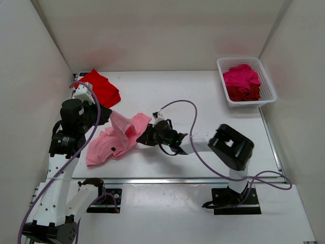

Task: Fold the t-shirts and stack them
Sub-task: Flatten out the crumpled T-shirt at the center of the board.

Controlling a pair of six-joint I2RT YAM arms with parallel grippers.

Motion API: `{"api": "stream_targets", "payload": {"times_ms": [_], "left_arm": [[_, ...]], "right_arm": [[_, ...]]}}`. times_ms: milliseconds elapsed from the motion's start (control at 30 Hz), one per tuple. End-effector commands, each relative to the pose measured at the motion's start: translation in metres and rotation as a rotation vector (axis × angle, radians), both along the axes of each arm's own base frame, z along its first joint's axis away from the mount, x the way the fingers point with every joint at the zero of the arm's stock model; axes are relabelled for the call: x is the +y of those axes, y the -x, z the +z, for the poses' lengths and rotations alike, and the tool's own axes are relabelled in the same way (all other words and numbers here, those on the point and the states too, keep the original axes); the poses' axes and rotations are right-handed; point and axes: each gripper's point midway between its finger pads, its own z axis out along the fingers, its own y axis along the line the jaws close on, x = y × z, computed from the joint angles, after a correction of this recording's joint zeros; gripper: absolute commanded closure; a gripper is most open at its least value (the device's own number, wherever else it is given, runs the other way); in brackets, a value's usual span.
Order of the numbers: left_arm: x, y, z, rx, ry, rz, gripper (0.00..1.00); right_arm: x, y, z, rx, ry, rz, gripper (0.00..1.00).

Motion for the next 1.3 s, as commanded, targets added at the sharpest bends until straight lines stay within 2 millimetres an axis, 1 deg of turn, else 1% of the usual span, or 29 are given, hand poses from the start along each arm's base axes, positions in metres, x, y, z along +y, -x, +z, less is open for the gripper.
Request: {"api": "stream_targets", "payload": {"times_ms": [0,33,67,167,200,233,300,367,400,467,500,567,633,667,700,733,800,867,900,933,967,1000,1033,1067,1100,1133,1200,1233,1267], "left_arm": [[-0.003,0.002,0.021,-0.048,0.012,-0.014,1.0],[-0.003,0.004,0.023,-0.047,0.023,-0.012,1.0],[-0.004,0.005,0.027,-0.056,0.03,-0.014,1.0],[-0.018,0.005,0.049,-0.098,0.108,-0.064,1.0],[-0.021,0.004,0.053,-0.1,0.129,-0.063,1.0],[-0.022,0.004,0.063,-0.118,0.145,-0.058,1.0],[-0.017,0.003,0.072,-0.131,0.156,-0.044,1.0],[-0.017,0.007,0.103,-0.186,0.186,-0.058,1.0],[-0.017,0.008,0.11,-0.19,0.191,-0.056,1.0],[-0.02,0.001,0.125,-0.189,0.188,-0.06,1.0],[-0.02,0.003,0.136,-0.201,0.191,-0.062,1.0],[-0.019,-0.008,0.141,-0.179,0.204,-0.073,1.0],[-0.018,-0.01,0.156,-0.194,0.213,-0.084,1.0],[-0.017,-0.014,0.161,-0.197,0.207,-0.082,1.0],[-0.018,-0.015,0.159,-0.179,0.209,-0.078,1.0],[-0.016,-0.02,0.162,-0.176,0.206,-0.072,1.0],[-0.021,-0.031,0.156,-0.151,0.211,-0.102,1.0],[-0.029,-0.043,0.134,-0.088,0.245,-0.127,1.0],[-0.032,-0.047,0.122,-0.069,0.254,-0.134,1.0],[-0.03,-0.05,0.117,-0.064,0.251,-0.118,1.0],[-0.028,-0.055,0.103,-0.039,0.238,-0.108,1.0],[-0.023,-0.057,0.093,-0.023,0.217,-0.08,1.0],[-0.019,-0.061,0.086,-0.016,0.197,-0.058,1.0],[-0.016,-0.06,0.081,-0.011,0.18,-0.047,1.0],[-0.012,-0.061,0.071,0.006,0.142,-0.029,1.0],[-0.005,-0.061,0.07,0.005,0.113,-0.005,1.0],[0.005,-0.065,0.048,0.041,0.049,0.029,1.0],[0.007,-0.07,0.034,0.067,0.038,0.035,1.0],[0.006,-0.075,0.029,0.07,0.033,0.038,1.0]], "right_arm": [[-0.035,-0.014,0.06,-0.214,0.006,-0.104,1.0],[-0.051,-0.012,0.081,-0.266,0.008,-0.125,1.0],[-0.066,-0.017,0.084,-0.306,0.057,-0.159,1.0],[-0.122,-0.014,0.158,-0.486,0.121,-0.262,1.0],[-0.143,-0.016,0.159,-0.502,0.199,-0.314,1.0],[-0.16,-0.013,0.201,-0.582,0.182,-0.361,1.0],[-0.196,-0.003,0.235,-0.656,0.254,-0.405,1.0],[-0.231,0.013,0.302,-0.739,0.191,-0.492,1.0],[-0.237,0.019,0.311,-0.763,0.218,-0.478,1.0],[-0.26,0.034,0.37,-0.826,0.177,-0.522,1.0],[-0.269,0.037,0.378,-0.848,0.219,-0.533,1.0],[-0.269,0.059,0.424,-0.902,0.182,-0.53,1.0],[-0.281,0.071,0.453,-0.92,0.197,-0.627,1.0],[-0.281,0.085,0.452,-0.975,0.3,-0.594,1.0],[-0.282,0.101,0.469,-1.051,0.281,-0.585,1.0],[-0.318,0.098,0.489,-1.039,0.22,-0.686,1.0],[-0.312,0.106,0.502,-1.017,0.199,-0.658,0.99],[-0.281,0.094,0.492,-1.165,0.437,-0.57,1.0],[-0.283,0.079,0.502,-1.045,0.306,-0.665,1.0],[-0.276,0.056,0.489,-1.021,0.357,-0.663,1.0],[-0.252,0.047,0.466,-1.066,0.417,-0.48,1.0],[-0.24,0.014,0.458,-0.983,0.308,-0.43,1.0],[-0.277,-0.041,0.418,-0.835,0.398,-0.514,1.0],[-0.259,-0.045,0.399,-0.793,0.313,-0.348,1.0],[-0.269,-0.067,0.357,-0.686,0.343,-0.358,1.0],[-0.268,-0.072,0.333,-0.666,0.374,-0.367,0.99],[-0.267,-0.08,0.306,-0.654,0.382,-0.379,1.0],[-0.281,-0.098,0.288,-0.596,0.381,-0.414,1.0],[-0.284,-0.104,0.286,-0.576,0.341,-0.387,1.0]]}}
